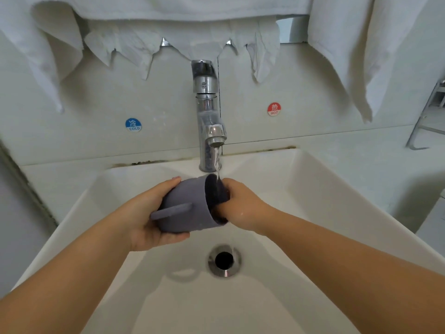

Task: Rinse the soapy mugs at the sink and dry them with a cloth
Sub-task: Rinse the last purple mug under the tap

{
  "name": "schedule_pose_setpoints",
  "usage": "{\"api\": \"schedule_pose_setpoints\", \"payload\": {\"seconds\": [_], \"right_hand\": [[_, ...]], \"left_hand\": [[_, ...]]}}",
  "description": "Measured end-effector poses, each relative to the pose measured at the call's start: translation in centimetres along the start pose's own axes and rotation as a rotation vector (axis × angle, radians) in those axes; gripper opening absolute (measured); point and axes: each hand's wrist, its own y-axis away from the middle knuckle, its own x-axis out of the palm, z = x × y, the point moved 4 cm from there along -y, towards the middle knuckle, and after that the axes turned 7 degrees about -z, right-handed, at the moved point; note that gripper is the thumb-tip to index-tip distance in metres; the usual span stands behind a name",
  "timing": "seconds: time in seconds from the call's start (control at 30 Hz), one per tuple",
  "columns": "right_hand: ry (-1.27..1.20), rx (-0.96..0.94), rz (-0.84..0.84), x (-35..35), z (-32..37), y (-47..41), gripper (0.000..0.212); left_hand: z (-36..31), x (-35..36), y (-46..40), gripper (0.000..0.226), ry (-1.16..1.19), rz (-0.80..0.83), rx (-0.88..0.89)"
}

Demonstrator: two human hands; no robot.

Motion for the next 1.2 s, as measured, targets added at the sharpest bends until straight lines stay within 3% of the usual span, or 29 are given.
{"api": "schedule_pose_setpoints", "payload": {"seconds": [0.17, 0.37, 0.63, 0.8, 0.9, 1.2], "right_hand": [[0.077, -0.020, -0.071, -0.7, 0.4, 0.1, 0.033], [-0.162, 0.076, 0.086, -0.3, 0.4, 0.1, 0.008], [-0.198, 0.197, -0.084, -1.3, 0.3, 0.3, 0.044], [-0.325, 0.324, 0.041, -0.4, 0.0, 0.6, 0.031], [-0.279, 0.285, 0.103, -0.2, 0.2, 0.6, 0.019], [-0.067, 0.057, -0.044, -0.6, 0.6, -0.1, 0.006]], "left_hand": [[0.2, -0.2, -0.1, 0.031, 0.040, 0.073, -0.087], [0.1, -1.4, -0.5, 0.037, 0.147, 0.072, -0.120], [0.2, -0.7, -0.5, 0.051, 0.150, 0.189, -0.143], [-0.5, -0.5, -0.3, 0.054, 0.292, 0.307, -0.024], [-0.6, -0.4, -0.2, 0.049, 0.267, 0.280, 0.034], [0.0, 0.2, -0.2, 0.049, 0.154, 0.159, 0.097]]}}
